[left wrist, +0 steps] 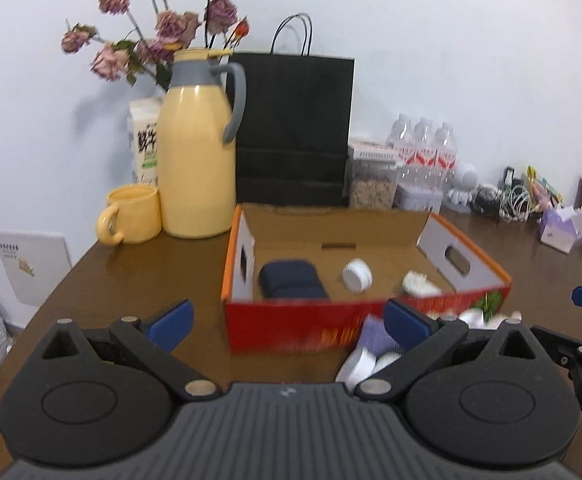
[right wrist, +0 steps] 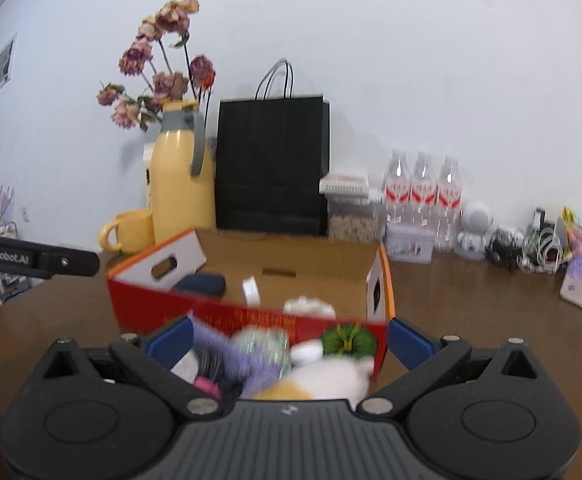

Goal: Organize objects
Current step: 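Grasp the yellow-and-white plush toy with the right tool while the left tool moves to the translucent container, then grasp the white translucent container with the left tool while the right tool lifts the plush toy toward the box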

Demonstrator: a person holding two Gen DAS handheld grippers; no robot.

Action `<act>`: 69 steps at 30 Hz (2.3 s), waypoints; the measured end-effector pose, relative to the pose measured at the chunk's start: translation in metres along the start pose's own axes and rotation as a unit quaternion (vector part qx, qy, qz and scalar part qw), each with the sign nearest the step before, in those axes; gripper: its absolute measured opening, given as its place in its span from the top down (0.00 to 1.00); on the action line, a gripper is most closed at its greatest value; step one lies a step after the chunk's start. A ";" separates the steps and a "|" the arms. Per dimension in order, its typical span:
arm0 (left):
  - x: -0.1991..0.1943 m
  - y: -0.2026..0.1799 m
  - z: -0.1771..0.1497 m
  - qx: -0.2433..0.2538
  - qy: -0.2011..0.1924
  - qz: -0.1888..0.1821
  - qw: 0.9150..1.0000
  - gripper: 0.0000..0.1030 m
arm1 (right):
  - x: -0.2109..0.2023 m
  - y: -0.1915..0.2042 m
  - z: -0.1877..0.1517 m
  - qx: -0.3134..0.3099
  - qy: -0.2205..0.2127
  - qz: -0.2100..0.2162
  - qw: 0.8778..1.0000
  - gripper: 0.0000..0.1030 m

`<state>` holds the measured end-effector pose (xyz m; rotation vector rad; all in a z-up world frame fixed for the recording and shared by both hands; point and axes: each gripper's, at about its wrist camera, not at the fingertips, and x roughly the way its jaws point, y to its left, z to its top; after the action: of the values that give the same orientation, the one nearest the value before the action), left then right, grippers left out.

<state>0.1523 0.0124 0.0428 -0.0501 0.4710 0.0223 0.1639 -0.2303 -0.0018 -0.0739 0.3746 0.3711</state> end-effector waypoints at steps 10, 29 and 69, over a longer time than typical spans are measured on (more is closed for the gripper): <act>-0.015 0.015 -0.056 -0.003 0.052 -0.005 0.999 0.00 | -0.010 0.008 -0.053 0.001 0.066 0.002 0.998 0.00; -0.016 0.014 -0.068 -0.004 0.067 -0.014 0.998 0.00 | 0.022 -0.013 -0.056 -0.030 0.107 0.000 0.994 0.00; 0.051 -0.003 -0.073 0.021 0.127 -0.071 0.989 0.05 | 0.007 -0.002 -0.052 -0.073 0.021 0.016 0.997 0.50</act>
<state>0.1643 0.0062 -0.0449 -0.0458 0.7224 -0.1349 0.1531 -0.2365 -0.0523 -0.2183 0.3898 0.4287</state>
